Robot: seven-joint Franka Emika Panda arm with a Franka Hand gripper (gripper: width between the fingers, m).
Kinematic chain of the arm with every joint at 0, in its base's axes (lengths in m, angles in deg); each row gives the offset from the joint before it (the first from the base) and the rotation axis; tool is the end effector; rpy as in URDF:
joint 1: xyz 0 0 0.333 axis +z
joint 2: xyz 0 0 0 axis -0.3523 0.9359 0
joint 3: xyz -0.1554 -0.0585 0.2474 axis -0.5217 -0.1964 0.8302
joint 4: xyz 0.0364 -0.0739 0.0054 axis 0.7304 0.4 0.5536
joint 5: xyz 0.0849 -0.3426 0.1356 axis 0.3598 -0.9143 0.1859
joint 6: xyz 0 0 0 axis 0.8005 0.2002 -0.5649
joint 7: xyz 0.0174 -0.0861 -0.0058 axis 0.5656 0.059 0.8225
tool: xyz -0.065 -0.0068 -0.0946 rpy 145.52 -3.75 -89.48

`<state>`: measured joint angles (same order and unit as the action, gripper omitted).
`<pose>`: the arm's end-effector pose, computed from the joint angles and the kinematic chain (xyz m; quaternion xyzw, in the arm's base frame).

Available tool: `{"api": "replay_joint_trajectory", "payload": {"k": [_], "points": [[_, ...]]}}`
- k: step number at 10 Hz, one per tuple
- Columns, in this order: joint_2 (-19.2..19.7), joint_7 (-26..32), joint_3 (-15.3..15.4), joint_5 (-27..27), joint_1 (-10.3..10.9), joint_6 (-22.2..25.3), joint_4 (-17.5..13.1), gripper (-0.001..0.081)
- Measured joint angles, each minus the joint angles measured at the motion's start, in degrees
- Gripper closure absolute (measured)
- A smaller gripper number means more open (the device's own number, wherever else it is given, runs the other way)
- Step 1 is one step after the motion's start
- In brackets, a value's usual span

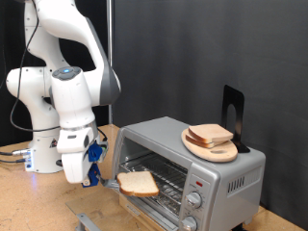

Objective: Make a piece of toast with the oven

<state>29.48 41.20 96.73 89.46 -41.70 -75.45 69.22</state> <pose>0.4179 -0.0620 0.2607 -0.9958 -0.0294 -0.0382 0.0778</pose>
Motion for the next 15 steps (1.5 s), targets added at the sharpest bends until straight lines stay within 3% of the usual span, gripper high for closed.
{"api": "replay_joint_trajectory", "payload": {"k": [3, 10, 15], "points": [[-2.21, 1.20, 0.78, 4.18, 0.69, 0.97, -0.02, 0.0413], [-2.79, -9.21, 7.53, 2.30, 2.44, -2.37, 1.60, 0.0413], [-3.46, -9.25, 8.10, 2.00, 2.61, -2.25, 1.83, 0.0413]]}}
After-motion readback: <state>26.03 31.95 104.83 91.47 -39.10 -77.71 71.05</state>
